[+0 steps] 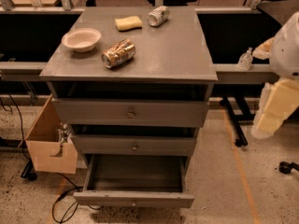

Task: Close bottom drawer

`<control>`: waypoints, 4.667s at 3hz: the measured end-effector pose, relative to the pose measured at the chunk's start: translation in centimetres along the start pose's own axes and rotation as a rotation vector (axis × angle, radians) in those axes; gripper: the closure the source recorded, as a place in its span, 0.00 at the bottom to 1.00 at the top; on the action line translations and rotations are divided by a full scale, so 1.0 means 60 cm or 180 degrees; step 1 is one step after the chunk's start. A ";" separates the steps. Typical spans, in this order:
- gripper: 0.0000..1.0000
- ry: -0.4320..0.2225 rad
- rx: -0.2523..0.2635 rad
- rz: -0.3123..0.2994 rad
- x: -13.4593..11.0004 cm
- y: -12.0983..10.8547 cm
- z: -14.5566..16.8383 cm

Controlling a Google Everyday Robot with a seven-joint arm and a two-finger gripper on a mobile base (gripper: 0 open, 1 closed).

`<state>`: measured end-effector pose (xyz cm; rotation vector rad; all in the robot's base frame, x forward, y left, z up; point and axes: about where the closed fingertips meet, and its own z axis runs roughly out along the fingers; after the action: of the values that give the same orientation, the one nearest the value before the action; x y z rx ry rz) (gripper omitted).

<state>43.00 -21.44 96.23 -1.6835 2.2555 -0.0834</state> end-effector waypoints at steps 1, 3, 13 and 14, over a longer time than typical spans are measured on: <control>0.00 -0.0100 0.0027 0.0370 0.004 0.064 0.050; 0.00 -0.0201 -0.0335 0.0824 0.028 0.186 0.217; 0.00 -0.0590 -0.1629 -0.2067 0.040 0.338 0.681; 0.00 -0.0583 -0.1591 -0.2414 0.046 0.349 0.732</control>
Offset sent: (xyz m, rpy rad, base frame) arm -0.0877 0.0382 -0.1742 0.1521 0.1231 -0.2614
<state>35.76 -11.33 49.12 -2.5959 1.4633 0.4751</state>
